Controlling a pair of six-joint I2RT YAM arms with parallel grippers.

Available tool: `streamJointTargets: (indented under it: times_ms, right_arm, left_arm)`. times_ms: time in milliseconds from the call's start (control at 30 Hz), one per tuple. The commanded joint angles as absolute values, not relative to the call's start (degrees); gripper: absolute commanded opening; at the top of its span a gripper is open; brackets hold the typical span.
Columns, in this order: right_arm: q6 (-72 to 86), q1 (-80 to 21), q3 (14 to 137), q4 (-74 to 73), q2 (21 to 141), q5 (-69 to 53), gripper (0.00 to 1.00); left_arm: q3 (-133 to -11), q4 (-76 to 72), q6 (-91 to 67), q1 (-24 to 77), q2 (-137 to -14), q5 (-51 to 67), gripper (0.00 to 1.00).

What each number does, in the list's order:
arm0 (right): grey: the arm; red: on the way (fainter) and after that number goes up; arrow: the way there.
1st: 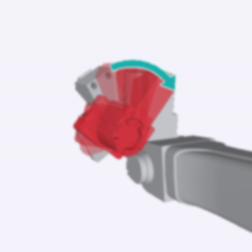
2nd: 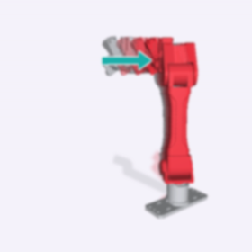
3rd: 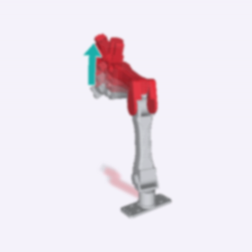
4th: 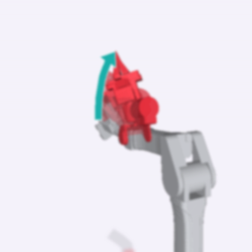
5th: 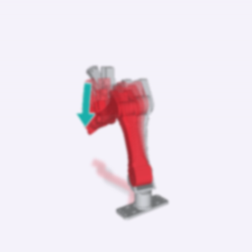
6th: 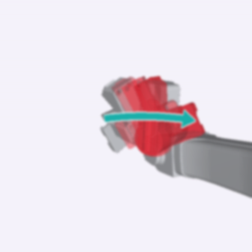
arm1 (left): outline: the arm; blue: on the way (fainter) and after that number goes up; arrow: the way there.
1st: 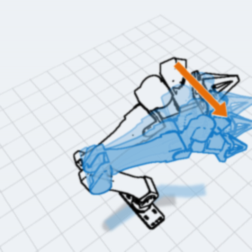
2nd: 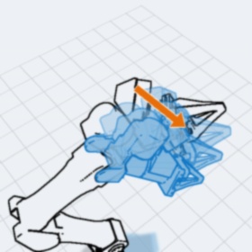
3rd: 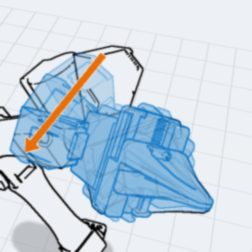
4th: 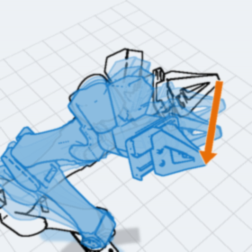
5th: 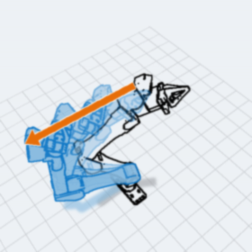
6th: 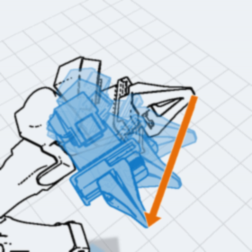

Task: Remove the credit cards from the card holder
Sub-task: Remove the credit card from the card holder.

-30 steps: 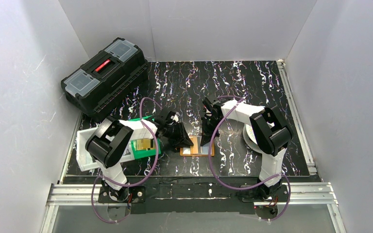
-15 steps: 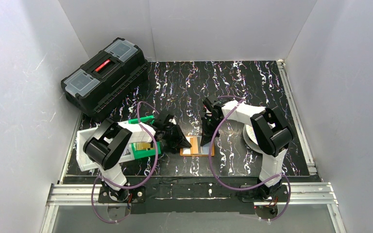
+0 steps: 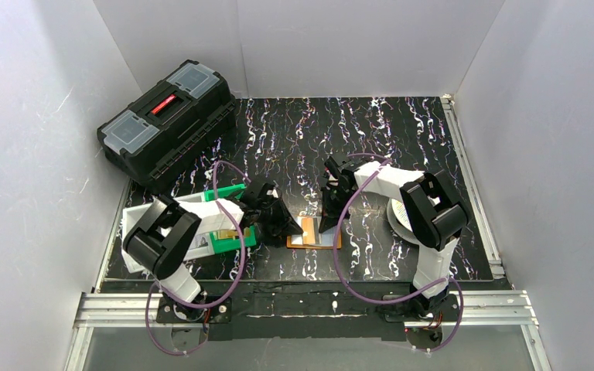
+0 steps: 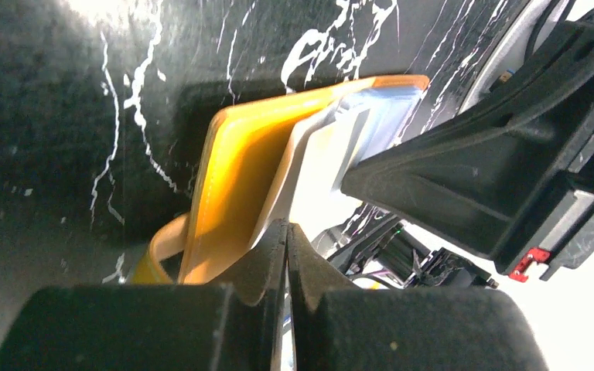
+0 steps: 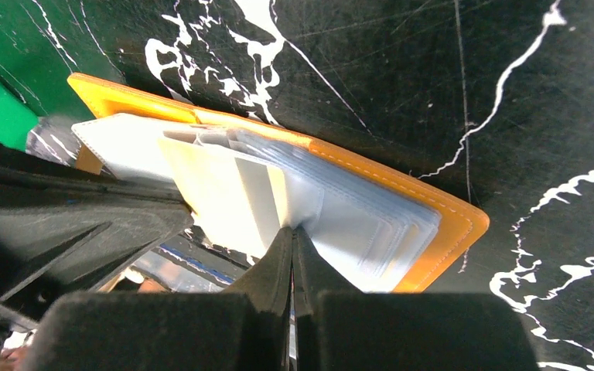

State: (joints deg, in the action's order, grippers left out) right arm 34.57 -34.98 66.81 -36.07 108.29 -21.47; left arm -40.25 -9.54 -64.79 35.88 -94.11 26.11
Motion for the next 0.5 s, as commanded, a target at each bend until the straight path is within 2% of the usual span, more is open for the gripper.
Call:
streamJointTargets:
  times_ms: [0, 233, 433, 467]
  right_arm:
    - [32.4, -34.7, 60.4, -34.4, 114.1, -7.3, 0.01]
    - [33.2, -33.0, 58.6, -32.8, 112.8, -7.7, 0.01]
    - [32.9, -33.0, 58.8, -32.6, 113.6, -8.2, 0.01]
    - [32.9, -33.0, 58.6, -32.4, 113.6, -8.2, 0.01]
  left_arm:
    - [-43.4, 1.9, -60.3, 35.9, -88.9, 23.0, 0.00]
    - [-43.9, 7.3, -57.1, 34.8, -86.7, 22.0, 0.00]
    - [-45.1, 1.7, -55.7, 34.8, -89.6, 28.5, 0.00]
    - [-45.1, 0.6, -55.7, 34.9, -90.2, 29.4, 0.05]
